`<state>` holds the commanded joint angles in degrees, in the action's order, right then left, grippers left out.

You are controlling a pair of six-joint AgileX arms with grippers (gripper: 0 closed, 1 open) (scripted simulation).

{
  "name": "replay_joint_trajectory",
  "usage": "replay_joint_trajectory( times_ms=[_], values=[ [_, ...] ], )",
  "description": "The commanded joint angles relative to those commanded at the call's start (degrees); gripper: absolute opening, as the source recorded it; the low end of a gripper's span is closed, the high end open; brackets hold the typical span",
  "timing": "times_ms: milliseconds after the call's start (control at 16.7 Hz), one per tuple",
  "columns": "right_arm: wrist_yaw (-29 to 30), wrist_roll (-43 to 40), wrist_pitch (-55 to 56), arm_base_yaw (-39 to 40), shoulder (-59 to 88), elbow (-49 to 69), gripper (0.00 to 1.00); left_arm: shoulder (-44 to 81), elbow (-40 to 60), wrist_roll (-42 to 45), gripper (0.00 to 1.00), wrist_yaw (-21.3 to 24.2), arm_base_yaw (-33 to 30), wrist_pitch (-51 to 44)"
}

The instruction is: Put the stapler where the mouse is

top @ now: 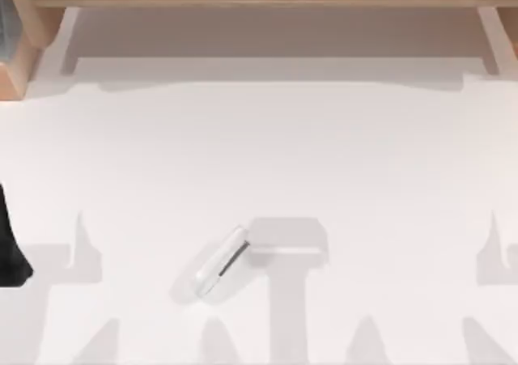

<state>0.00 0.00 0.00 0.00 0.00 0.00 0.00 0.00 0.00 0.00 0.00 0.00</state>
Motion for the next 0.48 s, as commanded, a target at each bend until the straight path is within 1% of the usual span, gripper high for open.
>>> replay_joint_trajectory(
  times_ms=[240, 480],
  values=[
    [0.0, 0.0, 0.0, 0.0, 0.0, 0.0, 1.0, 1.7, 1.7, -0.1, 1.0, 0.0, -0.8, -1.2],
    [0.0, 0.0, 0.0, 0.0, 0.0, 0.0, 1.0, 12.4, 11.4, -0.7, 1.0, -0.1, -5.4, -7.7]
  ],
)
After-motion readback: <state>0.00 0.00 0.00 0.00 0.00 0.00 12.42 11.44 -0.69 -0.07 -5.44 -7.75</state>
